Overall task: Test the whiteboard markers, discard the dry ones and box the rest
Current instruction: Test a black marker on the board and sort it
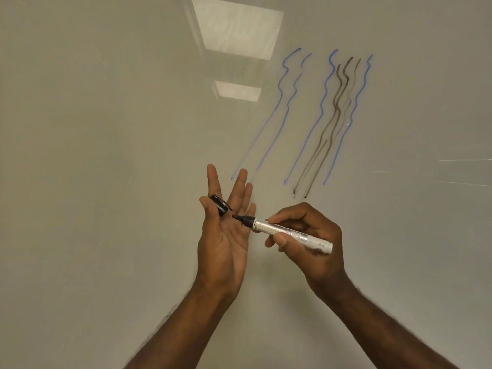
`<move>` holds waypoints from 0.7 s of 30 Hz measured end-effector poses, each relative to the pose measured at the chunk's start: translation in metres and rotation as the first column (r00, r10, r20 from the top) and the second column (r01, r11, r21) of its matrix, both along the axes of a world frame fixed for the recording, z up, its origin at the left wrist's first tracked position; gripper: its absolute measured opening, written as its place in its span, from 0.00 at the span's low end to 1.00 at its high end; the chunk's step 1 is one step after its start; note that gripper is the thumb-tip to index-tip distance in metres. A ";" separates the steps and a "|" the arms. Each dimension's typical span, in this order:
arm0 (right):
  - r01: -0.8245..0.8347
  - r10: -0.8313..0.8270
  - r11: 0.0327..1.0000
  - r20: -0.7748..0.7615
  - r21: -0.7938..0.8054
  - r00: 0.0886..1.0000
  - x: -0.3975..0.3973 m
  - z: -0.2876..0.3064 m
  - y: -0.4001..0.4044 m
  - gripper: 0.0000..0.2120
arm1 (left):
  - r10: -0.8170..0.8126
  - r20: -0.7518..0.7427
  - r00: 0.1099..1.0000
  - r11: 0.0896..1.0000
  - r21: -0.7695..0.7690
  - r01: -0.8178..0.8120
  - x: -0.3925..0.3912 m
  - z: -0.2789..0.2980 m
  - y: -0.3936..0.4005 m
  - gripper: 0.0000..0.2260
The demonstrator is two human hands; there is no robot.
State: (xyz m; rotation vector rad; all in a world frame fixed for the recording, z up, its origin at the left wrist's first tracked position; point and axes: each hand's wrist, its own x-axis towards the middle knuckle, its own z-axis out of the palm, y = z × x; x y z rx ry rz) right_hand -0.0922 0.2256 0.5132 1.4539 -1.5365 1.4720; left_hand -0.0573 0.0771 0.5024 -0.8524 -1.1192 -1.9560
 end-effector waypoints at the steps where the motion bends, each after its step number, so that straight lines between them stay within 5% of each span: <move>1: 0.009 -0.009 1.000 -0.002 -0.004 1.000 0.000 0.000 -0.001 0.08 | -0.017 0.001 1.000 1.000 0.003 0.017 0.000 0.001 0.002 0.25; 11: 0.050 -0.049 0.998 0.012 -0.040 0.999 -0.003 -0.001 -0.011 0.10 | -0.094 0.022 0.995 0.994 0.059 0.093 -0.006 0.004 0.012 0.25; 21: -0.041 0.070 0.988 0.201 -0.149 0.977 -0.002 -0.001 -0.019 0.09 | -0.269 0.000 0.963 0.950 0.164 0.265 -0.009 0.008 0.019 0.22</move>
